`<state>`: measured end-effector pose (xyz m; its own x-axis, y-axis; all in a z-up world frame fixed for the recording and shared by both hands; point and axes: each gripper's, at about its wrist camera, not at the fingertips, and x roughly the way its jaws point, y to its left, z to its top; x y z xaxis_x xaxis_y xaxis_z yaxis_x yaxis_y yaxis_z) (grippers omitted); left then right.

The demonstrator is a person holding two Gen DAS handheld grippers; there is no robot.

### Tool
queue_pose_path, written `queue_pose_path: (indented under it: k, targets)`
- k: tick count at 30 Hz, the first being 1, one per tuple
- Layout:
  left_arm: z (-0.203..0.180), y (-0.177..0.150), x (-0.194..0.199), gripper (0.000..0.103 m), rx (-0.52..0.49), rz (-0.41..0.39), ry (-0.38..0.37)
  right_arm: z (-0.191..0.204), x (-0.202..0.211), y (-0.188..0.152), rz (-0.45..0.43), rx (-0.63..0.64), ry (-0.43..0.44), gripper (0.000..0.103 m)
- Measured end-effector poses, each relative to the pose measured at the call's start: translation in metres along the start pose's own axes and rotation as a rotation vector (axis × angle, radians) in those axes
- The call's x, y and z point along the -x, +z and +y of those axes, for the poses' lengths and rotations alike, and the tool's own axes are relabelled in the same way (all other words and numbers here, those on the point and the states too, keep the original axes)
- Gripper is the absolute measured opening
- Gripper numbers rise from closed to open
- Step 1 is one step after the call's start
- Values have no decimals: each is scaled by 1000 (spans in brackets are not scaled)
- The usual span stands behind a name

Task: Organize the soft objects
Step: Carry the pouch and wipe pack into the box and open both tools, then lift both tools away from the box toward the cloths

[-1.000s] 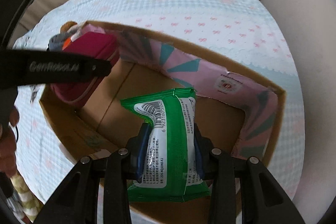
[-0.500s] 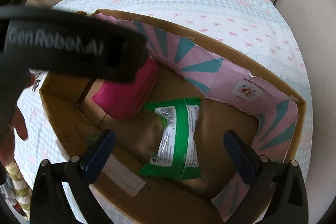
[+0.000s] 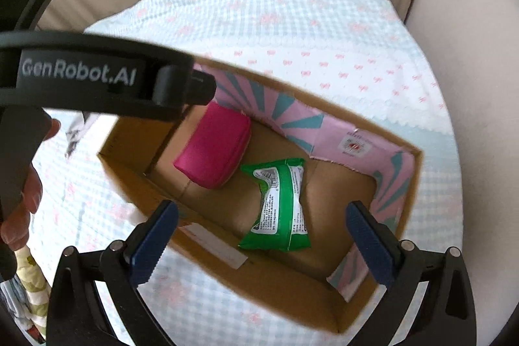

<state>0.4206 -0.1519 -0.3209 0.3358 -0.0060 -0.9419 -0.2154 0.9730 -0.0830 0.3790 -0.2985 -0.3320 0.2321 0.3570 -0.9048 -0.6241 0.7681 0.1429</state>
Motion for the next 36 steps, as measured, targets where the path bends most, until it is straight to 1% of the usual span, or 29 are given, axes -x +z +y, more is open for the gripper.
queue_pose_path:
  k: [6, 11, 13, 15, 17, 19, 21, 25, 27, 30, 34, 36]
  targets:
    - [1, -11, 63, 103, -28, -93, -30, 13, 58, 5, -91, -36, -40, 102]
    - [13, -28, 121, 103, -34, -174, -52, 26, 108, 1, -173, -94, -74, 102]
    - [21, -41, 149, 103, -28, -216, -45, 33, 130, -3, -204, -124, -90, 102]
    - [31, -53, 168, 103, -21, -244, -59, 40, 147, -9, -236, -149, -121, 102]
    - [41, -70, 191, 103, -22, -282, -54, 49, 167, -14, -266, -186, -150, 102]
    - [52, -88, 213, 103, -37, -321, -46, 62, 188, -22, -298, -223, -182, 102]
    - [66, -104, 232, 103, -62, -347, -59, 83, 206, -32, -338, -234, -226, 102]
    - [98, -130, 263, 103, -94, -384, -77, 124, 226, -48, -380, -247, -291, 102]
    - [113, -140, 275, 103, -95, -403, -87, 143, 232, -54, -399, -277, -302, 102]
    - [144, -155, 292, 103, -91, -428, -94, 173, 242, -60, -453, -322, -306, 102]
    - [183, -166, 304, 103, -102, -457, -65, 208, 247, -59, -496, -337, -331, 102]
    - [203, -171, 310, 103, -96, -478, -66, 228, 246, -55, -504, -335, -344, 102]
